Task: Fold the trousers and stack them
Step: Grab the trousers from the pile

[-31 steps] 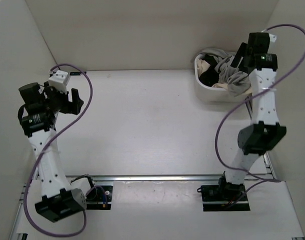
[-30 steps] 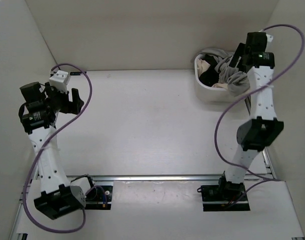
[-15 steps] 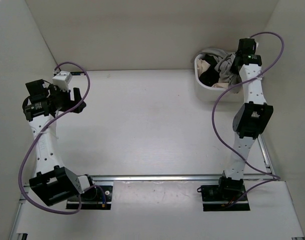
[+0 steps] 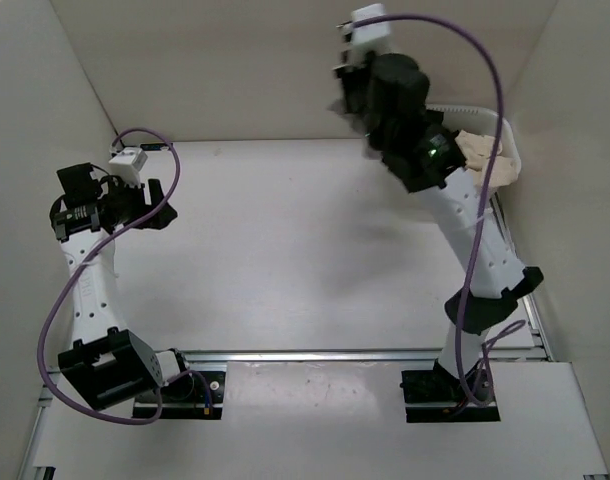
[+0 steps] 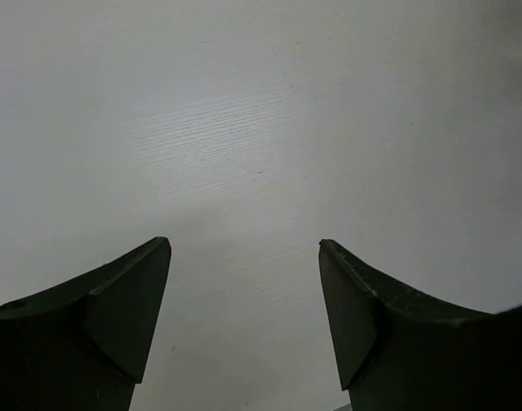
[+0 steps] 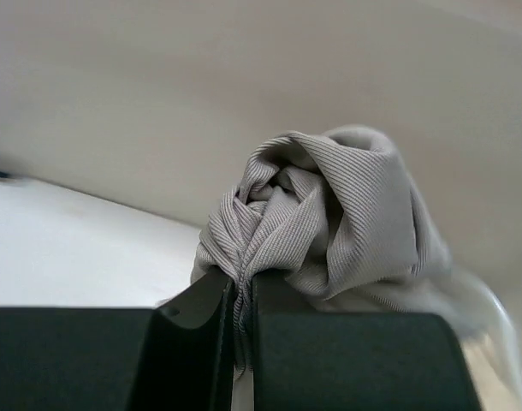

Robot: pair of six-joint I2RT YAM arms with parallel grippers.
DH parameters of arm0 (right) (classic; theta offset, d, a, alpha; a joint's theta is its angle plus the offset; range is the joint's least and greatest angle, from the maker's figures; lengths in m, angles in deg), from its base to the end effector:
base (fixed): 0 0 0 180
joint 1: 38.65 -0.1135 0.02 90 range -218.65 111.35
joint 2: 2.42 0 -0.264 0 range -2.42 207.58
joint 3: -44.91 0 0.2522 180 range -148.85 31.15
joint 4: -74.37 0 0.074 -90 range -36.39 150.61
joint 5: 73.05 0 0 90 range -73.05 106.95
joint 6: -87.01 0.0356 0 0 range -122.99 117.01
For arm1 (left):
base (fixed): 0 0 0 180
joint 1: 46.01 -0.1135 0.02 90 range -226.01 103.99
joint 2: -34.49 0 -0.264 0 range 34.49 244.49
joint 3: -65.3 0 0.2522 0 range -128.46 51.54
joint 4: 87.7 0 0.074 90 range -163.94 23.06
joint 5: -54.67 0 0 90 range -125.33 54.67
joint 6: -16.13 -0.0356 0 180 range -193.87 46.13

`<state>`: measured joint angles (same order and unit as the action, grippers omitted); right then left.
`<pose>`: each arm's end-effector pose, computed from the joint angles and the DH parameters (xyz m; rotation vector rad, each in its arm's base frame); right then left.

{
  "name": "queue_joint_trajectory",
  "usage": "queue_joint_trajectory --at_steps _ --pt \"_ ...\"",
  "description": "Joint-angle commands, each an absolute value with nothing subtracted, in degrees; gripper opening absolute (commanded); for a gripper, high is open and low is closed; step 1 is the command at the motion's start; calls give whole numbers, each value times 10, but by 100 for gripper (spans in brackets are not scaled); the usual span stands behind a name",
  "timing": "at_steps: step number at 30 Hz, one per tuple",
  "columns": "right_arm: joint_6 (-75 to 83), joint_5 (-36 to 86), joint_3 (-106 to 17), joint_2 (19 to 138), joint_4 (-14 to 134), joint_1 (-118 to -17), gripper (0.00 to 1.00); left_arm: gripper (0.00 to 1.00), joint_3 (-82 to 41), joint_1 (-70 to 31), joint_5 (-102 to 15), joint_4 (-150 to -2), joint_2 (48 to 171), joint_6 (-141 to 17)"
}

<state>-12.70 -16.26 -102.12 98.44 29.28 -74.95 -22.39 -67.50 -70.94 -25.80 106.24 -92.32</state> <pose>0.2921 0.1904 0.5567 -0.1654 1.5468 -0.0832 0.2415 0.0728 0.3595 0.2273 2.2067 -0.3602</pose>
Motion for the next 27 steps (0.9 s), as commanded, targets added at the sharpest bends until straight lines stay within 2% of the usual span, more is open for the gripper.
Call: queue_joint_trajectory --at_steps 1,3,8,11,13,18,21,22,23,24,25,26,27 --pt "-260 -128 -1117 987 446 -888 0 81 -215 -672 -733 -254 1033 -909" --pt "-207 -38 -1156 1000 469 -937 0 81 -215 -672 -714 -249 1024 -909" --pt "-106 0 -1111 973 581 -959 0 81 -226 -672 -670 -249 1004 -914" --pt "-62 -110 -1055 954 556 -953 0 81 -241 -672 -646 -249 1004 -920" --pt "-18 -136 -990 942 522 -946 0 81 -255 -672 -640 -244 999 -927" --pt "168 -157 -828 885 382 -852 0 81 -279 -672 -653 -213 994 -951" --pt "228 -119 -688 861 376 -755 0 81 -279 -672 -670 -200 981 -980" --pt "237 -81 -664 861 376 -727 4 81 -279 -667 -670 -191 981 -987" --pt "237 -37 -651 881 376 -666 17 81 -272 -667 -670 -186 981 -999" --pt "237 17 -651 903 363 -636 35 81 -261 -667 -670 -186 975 -1004" --pt "223 69 -701 931 312 -588 79 81 -255 -667 -662 -186 975 -1010" --pt "209 138 -751 1004 261 -575 89 81 -248 -661 -654 -186 975 -1016" --pt "185 145 -819 1046 195 -569 99 80 -241 -655 -630 -180 975 -1029"
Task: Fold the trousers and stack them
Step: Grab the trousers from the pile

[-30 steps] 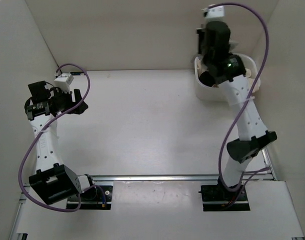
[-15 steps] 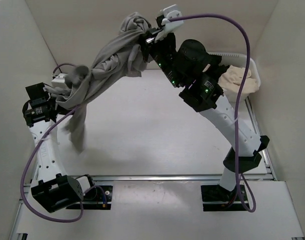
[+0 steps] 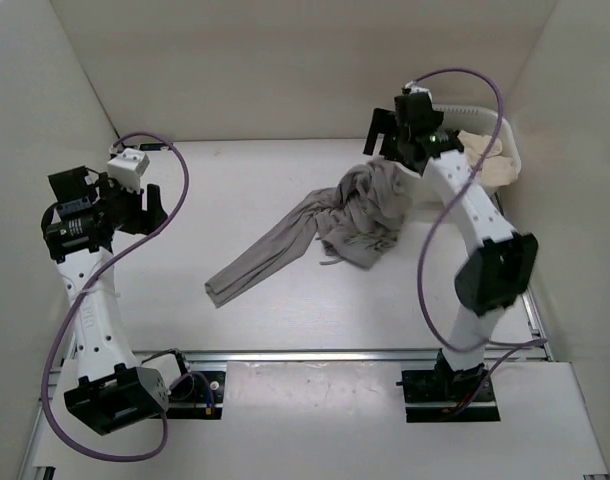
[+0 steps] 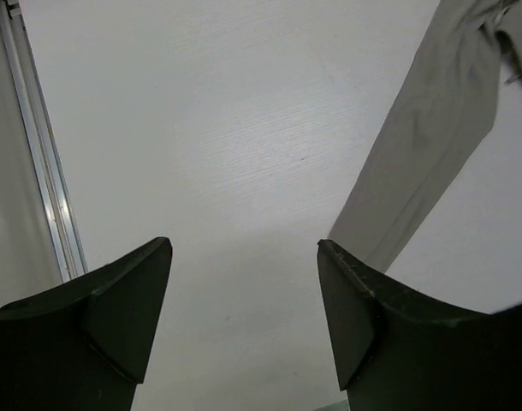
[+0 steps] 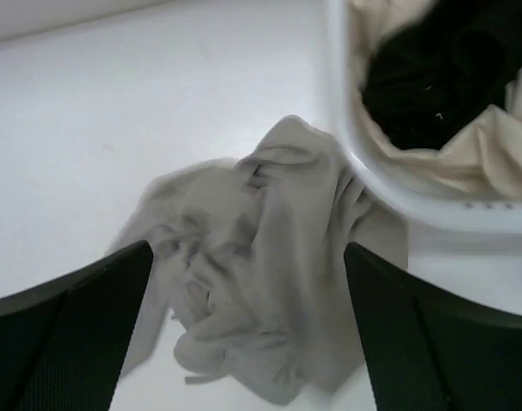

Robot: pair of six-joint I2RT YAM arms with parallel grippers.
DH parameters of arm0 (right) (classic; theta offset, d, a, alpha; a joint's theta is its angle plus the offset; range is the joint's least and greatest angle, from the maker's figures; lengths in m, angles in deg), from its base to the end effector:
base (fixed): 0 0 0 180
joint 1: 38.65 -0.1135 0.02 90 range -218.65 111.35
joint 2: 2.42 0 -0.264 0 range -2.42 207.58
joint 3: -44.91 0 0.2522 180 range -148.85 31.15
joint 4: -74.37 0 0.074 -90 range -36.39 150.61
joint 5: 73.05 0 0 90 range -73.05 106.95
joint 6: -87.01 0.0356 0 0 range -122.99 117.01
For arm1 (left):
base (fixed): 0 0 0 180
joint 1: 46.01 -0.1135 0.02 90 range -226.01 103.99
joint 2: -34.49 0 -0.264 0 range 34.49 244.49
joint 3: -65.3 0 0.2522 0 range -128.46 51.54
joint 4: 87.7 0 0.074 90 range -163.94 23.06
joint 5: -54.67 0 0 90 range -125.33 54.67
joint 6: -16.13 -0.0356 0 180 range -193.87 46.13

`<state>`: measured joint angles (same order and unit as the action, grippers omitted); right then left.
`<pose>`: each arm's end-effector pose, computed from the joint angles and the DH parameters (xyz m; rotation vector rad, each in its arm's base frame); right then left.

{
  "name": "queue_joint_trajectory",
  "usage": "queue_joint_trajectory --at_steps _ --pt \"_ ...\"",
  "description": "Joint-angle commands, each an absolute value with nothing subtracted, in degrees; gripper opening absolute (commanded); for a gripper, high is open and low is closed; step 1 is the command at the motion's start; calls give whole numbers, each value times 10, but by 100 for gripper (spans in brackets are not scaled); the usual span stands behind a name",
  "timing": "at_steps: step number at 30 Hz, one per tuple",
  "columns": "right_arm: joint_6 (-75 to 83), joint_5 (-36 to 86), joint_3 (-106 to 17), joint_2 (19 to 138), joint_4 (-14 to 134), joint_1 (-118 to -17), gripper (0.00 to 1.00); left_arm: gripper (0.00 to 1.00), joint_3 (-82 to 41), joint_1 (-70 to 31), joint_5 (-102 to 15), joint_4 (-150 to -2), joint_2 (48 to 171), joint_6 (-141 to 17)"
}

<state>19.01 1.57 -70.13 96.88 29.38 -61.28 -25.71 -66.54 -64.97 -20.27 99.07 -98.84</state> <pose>0.3728 0.1452 0.3895 0.1518 2.0619 0.2012 0.2044 0.0578 0.3953 0.3448 2.1539 -0.1468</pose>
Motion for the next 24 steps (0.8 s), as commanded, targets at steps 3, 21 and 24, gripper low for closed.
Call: queue_joint_trajectory --at_steps 3,21,24 --pt "136 130 -985 1128 25 -592 99 76 -201 -649 -572 -175 980 -1063" --pt "221 0 -564 1066 201 -737 98 59 43 -329 -421 -334 1113 -1010" --pt "221 -20 -590 1104 206 -732 98 65 50 -324 -408 -381 1135 -998"
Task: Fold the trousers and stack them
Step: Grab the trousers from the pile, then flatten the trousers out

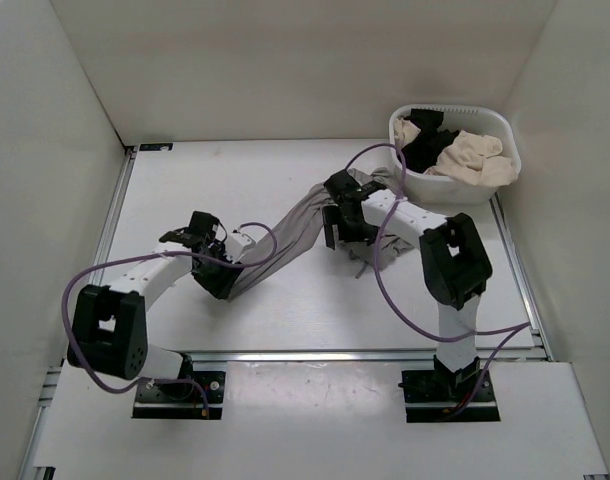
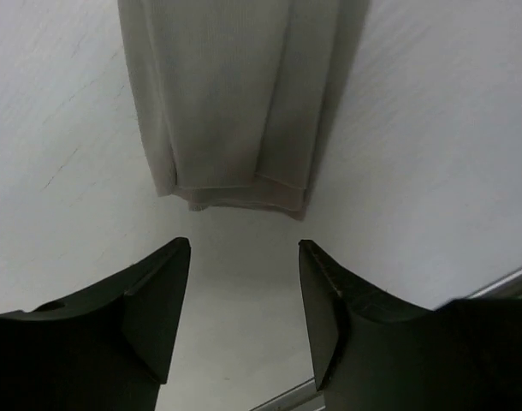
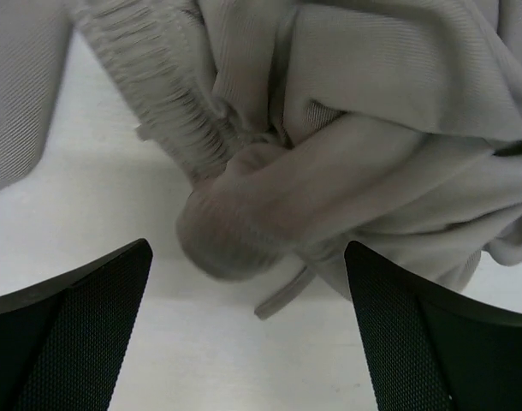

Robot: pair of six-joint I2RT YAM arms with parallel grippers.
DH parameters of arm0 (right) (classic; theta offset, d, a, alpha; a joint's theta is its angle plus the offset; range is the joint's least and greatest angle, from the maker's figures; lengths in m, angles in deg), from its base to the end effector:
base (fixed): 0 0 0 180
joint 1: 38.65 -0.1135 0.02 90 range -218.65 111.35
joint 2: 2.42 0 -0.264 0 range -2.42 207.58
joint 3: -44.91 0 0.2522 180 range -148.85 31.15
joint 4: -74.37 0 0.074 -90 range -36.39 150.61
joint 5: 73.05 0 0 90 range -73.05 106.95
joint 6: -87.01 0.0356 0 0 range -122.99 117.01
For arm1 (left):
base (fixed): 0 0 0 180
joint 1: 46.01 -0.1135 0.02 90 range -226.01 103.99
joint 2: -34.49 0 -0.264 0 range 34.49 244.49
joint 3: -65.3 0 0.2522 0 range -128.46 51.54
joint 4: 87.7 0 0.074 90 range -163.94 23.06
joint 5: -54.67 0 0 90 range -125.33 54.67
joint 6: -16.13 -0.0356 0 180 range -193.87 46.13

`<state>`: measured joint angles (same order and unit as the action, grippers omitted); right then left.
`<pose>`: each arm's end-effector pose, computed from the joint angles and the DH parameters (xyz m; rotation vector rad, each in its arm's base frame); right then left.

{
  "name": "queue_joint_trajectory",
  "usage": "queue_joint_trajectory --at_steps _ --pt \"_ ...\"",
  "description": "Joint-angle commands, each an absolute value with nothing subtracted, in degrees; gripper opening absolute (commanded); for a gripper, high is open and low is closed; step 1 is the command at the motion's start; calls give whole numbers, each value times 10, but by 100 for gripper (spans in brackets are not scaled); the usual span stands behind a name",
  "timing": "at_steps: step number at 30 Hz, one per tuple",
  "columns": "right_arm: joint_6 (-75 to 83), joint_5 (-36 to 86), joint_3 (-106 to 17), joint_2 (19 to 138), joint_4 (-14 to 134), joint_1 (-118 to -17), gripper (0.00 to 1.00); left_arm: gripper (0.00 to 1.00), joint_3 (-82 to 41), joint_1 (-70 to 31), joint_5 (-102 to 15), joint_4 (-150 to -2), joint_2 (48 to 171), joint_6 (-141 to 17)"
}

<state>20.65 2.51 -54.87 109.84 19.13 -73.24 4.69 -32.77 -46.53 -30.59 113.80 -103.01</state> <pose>0.3404 0.2240 0.2029 -0.1893 2.6757 -0.0399 0.2287 -0.0609 0.1865 1.0668 2.6551 -0.2286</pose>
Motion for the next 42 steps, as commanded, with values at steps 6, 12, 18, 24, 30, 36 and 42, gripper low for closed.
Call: queue_joint_trajectory --at_steps 6,12,18,24,30,36,42 --pt "221 -14 -608 1163 201 -721 83 65 55 -313 -413 -406 1208 -998" --pt "221 22 -624 1119 196 -721 0 14 55 -313 -402 -412 1267 -998" --pt "209 278 -745 1016 181 -739 0 14 33 -390 -373 -401 1174 -1015" --pt "351 466 -800 901 321 -739 0 14 -96 -583 -395 -359 1104 -1060" --pt "387 454 -645 795 319 -652 0 14 -249 -629 -384 -317 1153 -1060" --pt "438 430 -448 685 282 -460 0 14 -376 -629 -352 -311 1268 -1026" --pt "233 366 -342 731 118 -279 61 14 -510 -624 -352 -261 1391 -1004"
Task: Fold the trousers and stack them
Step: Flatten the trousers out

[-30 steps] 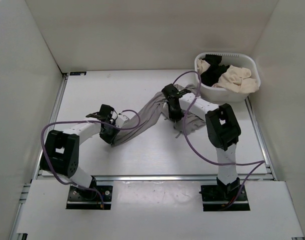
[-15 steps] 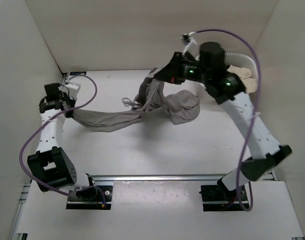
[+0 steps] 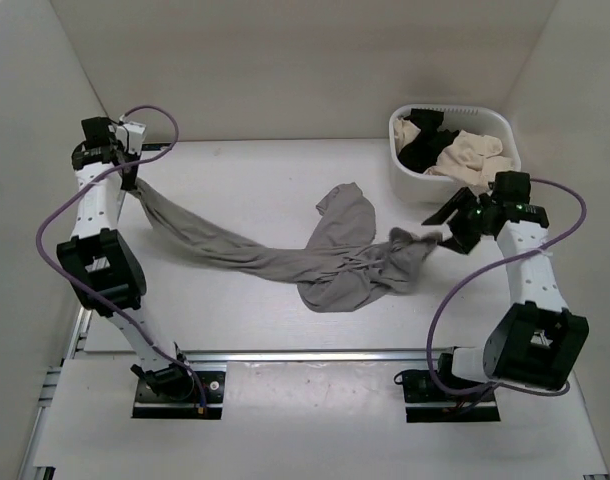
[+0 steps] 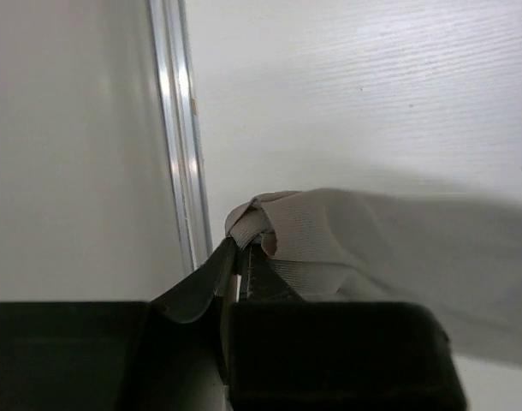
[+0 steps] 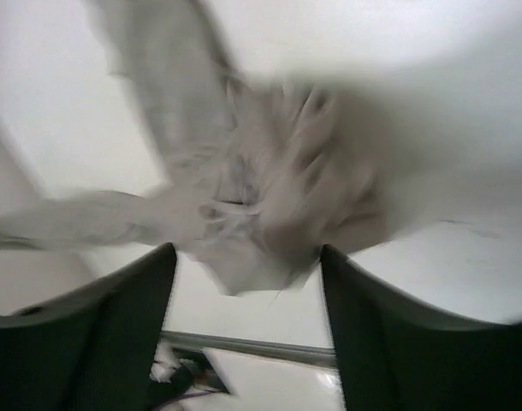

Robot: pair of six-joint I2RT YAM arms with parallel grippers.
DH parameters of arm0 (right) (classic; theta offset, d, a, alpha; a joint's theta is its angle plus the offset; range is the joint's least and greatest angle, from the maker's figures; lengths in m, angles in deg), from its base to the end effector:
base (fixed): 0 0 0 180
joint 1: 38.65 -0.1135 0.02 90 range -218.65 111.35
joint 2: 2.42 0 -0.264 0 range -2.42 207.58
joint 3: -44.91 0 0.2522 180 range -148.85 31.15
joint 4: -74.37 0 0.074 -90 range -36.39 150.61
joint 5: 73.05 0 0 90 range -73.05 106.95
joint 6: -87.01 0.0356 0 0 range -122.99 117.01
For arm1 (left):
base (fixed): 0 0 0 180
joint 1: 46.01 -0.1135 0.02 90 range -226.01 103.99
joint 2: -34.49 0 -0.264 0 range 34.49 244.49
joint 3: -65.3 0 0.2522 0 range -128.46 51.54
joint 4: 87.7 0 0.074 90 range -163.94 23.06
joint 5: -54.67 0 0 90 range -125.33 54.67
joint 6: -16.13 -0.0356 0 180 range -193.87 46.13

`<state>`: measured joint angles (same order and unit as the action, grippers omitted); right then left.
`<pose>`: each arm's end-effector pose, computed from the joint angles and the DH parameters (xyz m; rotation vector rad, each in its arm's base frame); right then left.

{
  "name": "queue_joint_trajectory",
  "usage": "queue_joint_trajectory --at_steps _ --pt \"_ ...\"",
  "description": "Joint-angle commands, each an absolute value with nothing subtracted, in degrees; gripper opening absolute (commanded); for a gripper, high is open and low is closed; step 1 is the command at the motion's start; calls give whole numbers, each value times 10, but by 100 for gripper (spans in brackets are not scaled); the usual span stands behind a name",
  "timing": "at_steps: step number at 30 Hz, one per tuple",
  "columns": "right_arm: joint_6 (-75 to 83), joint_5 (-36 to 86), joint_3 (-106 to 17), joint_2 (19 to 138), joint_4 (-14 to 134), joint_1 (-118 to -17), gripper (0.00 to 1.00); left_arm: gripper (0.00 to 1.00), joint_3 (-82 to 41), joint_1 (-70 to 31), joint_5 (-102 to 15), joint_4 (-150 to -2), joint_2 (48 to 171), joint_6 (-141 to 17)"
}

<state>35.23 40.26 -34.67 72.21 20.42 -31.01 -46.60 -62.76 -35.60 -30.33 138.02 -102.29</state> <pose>0.2707 -0.0221 0.3093 0.7832 2.3381 0.7316 0.3861 0.1160 0.3242 0.2519 2.4439 0.3474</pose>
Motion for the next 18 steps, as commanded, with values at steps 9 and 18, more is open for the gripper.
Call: queue_joint_trajectory --at_steps 9,18 --pt "184 294 -294 716 116 -321 84 14 -460 -582 -352 -256 1386 -1004" --pt "259 176 -184 714 73 -333 84 14 -424 -582 -359 -256 1373 -994"
